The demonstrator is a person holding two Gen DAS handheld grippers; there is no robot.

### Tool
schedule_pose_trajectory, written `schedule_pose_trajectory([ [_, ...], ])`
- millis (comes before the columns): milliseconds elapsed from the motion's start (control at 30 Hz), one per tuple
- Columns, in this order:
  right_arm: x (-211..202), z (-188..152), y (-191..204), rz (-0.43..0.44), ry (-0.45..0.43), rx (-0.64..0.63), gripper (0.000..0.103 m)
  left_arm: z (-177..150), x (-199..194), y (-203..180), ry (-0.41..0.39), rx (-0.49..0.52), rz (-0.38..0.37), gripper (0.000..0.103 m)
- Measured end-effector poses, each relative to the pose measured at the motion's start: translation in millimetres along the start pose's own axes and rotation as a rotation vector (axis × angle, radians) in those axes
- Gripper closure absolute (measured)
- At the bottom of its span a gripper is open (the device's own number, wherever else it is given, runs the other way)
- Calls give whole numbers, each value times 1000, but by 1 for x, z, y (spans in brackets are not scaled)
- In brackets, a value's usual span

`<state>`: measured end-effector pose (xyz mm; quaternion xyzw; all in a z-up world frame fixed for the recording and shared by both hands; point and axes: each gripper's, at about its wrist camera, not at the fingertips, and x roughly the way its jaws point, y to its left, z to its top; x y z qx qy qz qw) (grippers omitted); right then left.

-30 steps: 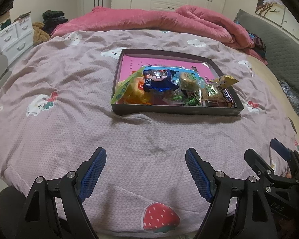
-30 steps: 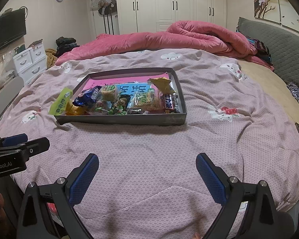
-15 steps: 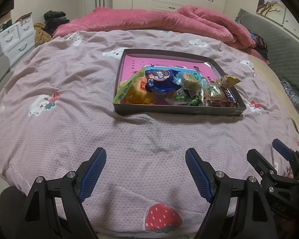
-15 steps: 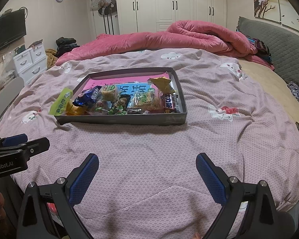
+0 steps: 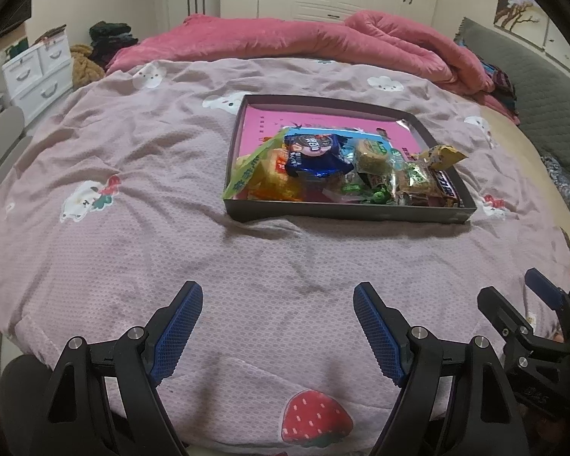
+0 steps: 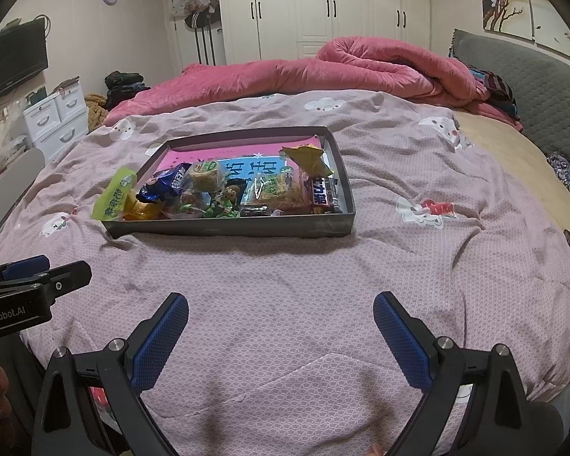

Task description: Organize snacks

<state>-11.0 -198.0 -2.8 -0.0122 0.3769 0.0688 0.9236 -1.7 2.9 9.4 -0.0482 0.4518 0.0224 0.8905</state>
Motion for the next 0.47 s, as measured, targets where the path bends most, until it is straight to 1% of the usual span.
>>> schedule_pose_trajectory([
  [100, 2, -1, -1, 2, 5, 9, 4, 0, 1, 1, -3, -7, 16, 20],
  [267, 9, 1, -9, -4, 11, 35, 4, 6, 2, 9, -45, -19, 40, 20],
  [300, 10, 1, -11, -4, 13, 41, 4, 8, 3, 13, -56, -24, 43, 20],
  [400, 16, 3, -20, -17, 14, 61, 4, 17, 4, 32, -109, -46, 94, 20],
  [467, 20, 10, -32, -43, 0, 79, 3, 26, 7, 49, -130, -63, 120, 20],
])
